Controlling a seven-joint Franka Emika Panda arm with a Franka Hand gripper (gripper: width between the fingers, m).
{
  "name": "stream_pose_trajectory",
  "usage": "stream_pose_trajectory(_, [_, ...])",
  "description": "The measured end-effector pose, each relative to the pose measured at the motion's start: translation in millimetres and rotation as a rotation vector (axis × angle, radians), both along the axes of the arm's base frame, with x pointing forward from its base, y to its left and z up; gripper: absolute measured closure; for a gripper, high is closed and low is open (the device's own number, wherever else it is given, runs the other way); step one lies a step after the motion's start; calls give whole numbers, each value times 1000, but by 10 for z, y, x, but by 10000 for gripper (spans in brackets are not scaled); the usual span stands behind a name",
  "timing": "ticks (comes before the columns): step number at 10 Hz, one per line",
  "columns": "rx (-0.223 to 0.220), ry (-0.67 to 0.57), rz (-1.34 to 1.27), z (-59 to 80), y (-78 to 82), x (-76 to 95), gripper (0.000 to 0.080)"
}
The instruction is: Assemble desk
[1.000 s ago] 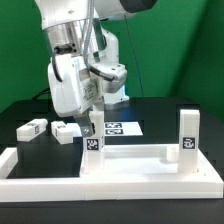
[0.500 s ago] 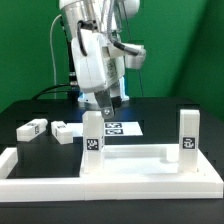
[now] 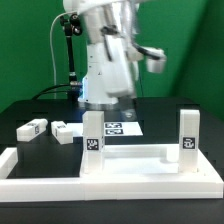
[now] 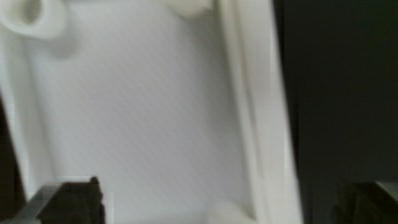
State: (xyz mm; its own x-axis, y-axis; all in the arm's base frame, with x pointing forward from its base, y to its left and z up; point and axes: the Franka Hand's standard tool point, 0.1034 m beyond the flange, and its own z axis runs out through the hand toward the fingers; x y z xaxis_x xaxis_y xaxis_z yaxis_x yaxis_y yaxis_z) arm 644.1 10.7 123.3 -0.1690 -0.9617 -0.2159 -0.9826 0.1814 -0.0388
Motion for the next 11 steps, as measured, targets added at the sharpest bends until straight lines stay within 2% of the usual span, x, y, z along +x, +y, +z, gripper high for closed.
stream_pose_trajectory(2, [-12,35,22,-206,139,-244,151])
stream_pose_trajectory(3, [-9,52,27,-249,167,-287,151])
stream_pose_trajectory(6, [-12,43,30,-242,154,-265,151])
stream_pose_trajectory(7, [-32,7,59,-255,124,-318,151])
stream_pose_trajectory(9, [-85,-28,115,-408,8,-725,151])
stream_pose_trajectory(10, [-105,-23,126,-539,-58,-845,151])
stream_pose_trajectory(11, [-121,-24,129,-638,-113,-876,151])
